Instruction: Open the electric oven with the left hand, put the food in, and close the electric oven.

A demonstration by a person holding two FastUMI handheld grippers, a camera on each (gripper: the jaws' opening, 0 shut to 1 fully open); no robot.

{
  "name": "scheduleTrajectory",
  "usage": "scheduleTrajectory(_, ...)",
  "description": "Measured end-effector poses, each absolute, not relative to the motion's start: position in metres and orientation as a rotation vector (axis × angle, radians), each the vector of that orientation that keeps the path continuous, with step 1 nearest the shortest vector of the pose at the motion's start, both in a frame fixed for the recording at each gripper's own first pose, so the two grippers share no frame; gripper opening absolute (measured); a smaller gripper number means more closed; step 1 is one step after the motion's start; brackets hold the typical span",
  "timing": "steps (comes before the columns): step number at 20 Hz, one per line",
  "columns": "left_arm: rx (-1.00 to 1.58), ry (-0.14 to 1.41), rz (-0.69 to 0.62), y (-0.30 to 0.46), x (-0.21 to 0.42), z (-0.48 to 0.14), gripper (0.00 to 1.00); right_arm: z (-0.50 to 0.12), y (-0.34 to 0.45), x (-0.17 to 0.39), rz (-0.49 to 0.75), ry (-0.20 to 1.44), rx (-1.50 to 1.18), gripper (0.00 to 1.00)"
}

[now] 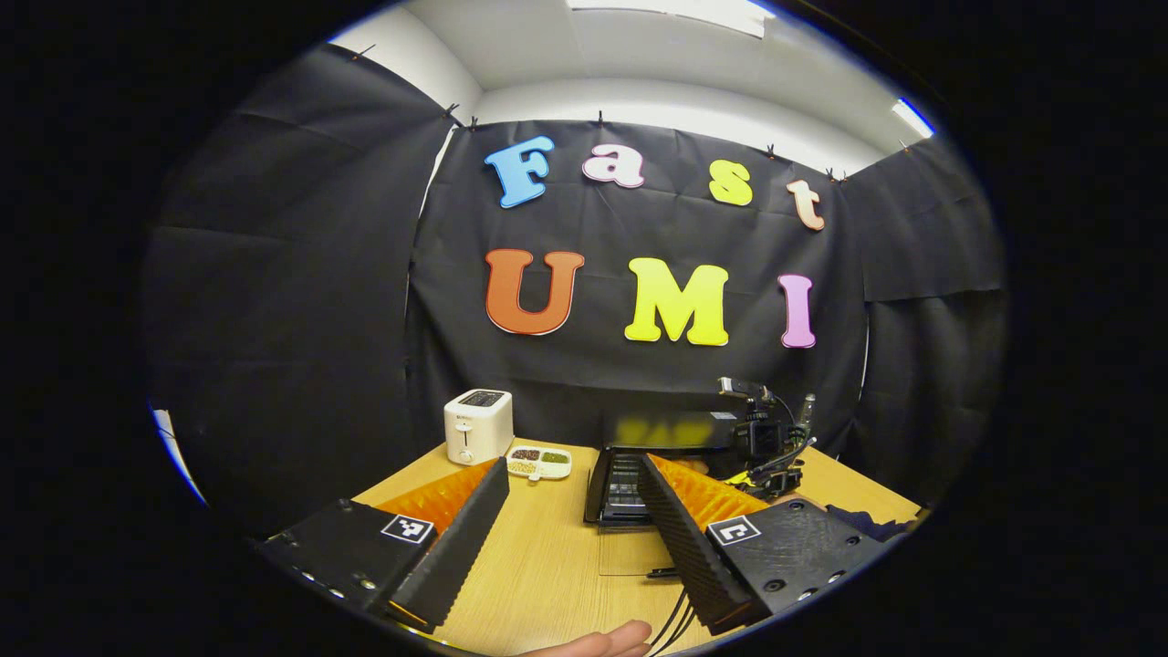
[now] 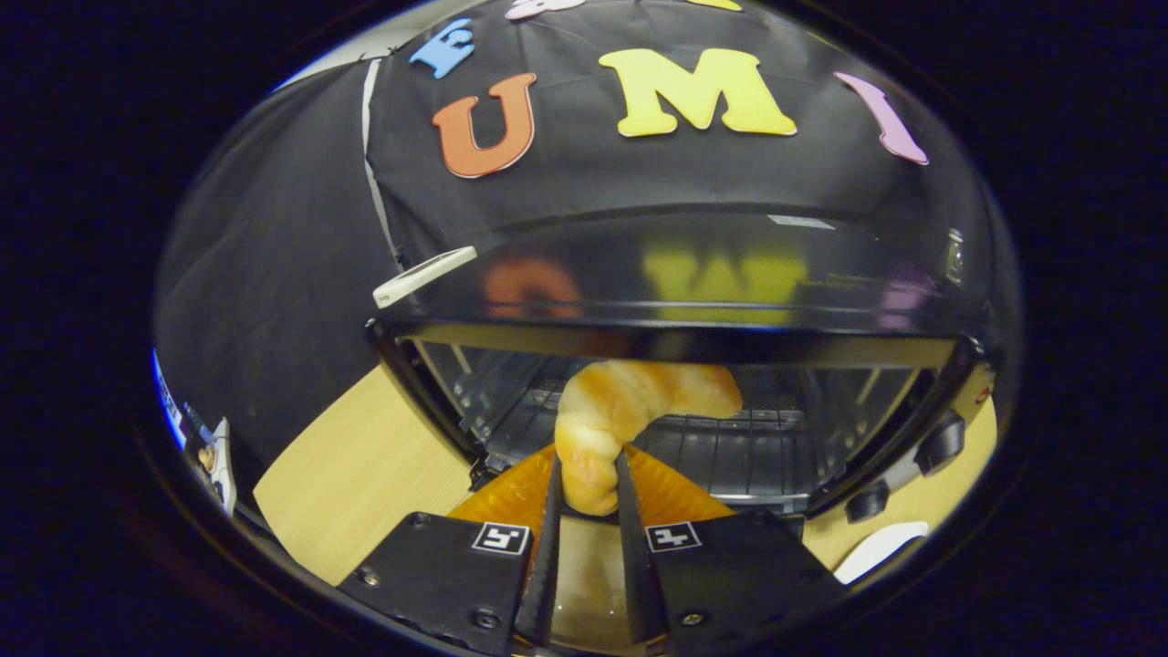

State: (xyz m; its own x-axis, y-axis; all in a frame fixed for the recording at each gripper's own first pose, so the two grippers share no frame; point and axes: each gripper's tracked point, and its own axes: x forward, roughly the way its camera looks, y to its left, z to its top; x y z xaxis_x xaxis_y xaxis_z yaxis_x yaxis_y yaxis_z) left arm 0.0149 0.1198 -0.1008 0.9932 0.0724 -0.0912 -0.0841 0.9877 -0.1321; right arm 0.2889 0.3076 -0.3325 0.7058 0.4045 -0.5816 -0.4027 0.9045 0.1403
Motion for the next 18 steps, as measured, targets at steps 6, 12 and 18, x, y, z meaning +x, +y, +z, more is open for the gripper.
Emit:
scheduleTrajectory(6,-0.15,0.134,0.089,0.124,0.015,-0.123,0.93,-0.343,0.305,0.333,0.385,0.619,0.007,0.42)
scheduleTrajectory(12,-0.163,0.14,0.059,0.11,0.013,-0.124,0.93,-0.312,0.281,0.282,0.401,0.549,0.02,0.83)
scheduleTrajectory(18,-0.152,0.172,0.0,0.074,0.009,-0.133,0.93,-0.245,0.254,0.198,0.436,0.426,0.019,0.9)
